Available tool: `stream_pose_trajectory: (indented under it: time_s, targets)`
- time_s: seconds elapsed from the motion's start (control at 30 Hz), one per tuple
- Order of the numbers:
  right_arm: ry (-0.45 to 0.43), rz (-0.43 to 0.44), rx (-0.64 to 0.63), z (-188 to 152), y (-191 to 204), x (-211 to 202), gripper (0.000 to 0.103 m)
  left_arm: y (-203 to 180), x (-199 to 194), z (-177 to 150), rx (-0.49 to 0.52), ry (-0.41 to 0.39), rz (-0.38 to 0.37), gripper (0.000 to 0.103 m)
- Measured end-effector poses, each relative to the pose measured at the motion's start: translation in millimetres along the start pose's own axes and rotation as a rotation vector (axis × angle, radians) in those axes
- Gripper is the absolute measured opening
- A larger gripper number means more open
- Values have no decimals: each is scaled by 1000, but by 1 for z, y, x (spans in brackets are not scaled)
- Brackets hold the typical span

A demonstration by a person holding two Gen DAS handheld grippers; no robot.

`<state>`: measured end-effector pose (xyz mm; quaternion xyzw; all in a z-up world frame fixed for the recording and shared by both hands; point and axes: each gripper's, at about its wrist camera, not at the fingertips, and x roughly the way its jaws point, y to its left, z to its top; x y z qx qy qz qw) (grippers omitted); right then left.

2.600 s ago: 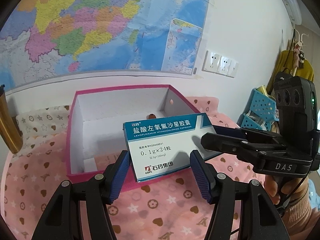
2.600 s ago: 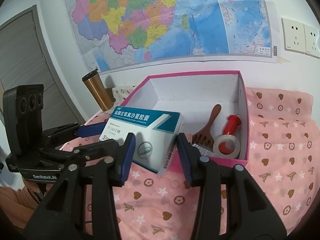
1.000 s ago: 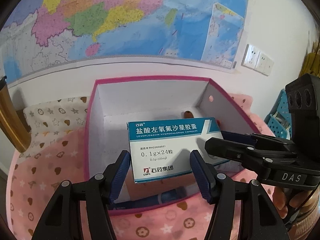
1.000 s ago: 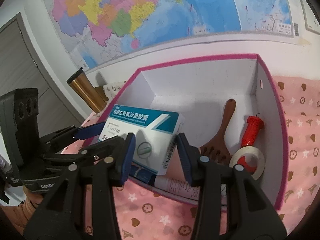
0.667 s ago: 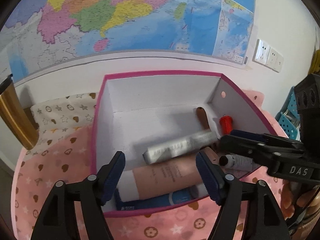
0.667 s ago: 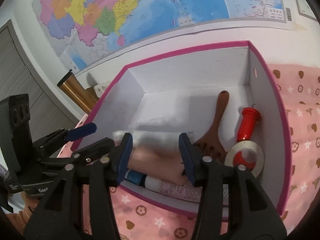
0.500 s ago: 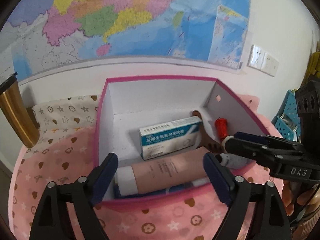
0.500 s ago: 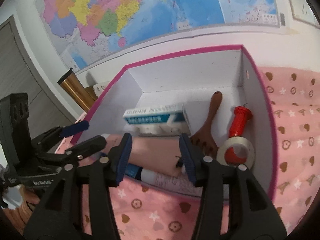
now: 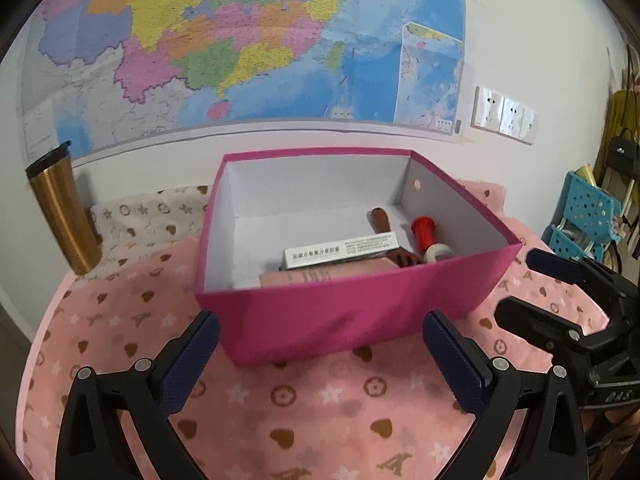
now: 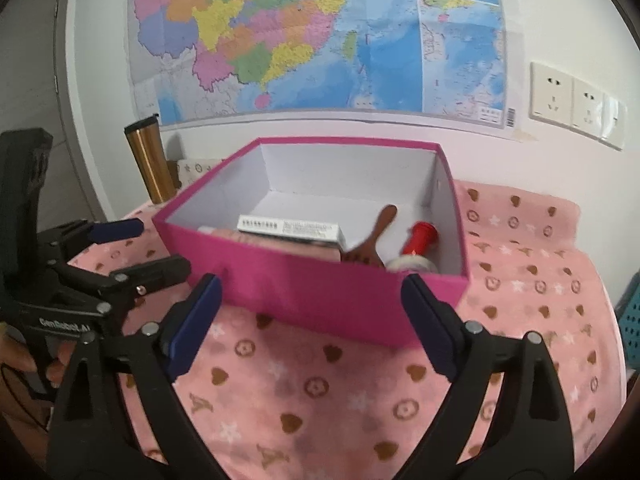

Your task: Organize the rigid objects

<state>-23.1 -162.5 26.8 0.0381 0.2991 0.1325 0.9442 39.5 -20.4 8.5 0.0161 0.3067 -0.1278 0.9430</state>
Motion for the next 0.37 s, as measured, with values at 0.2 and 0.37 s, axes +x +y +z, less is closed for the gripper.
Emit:
stream_pose_trajectory:
  time_s: [0.2,0.37]
  targets:
    - [11,-15,9,-16,6,-6,93,-6,-3,-13,-19,24,15,103]
    - [29,-19,19,-27,11,-5,93,-8,-2,-24,-31,42,40,103]
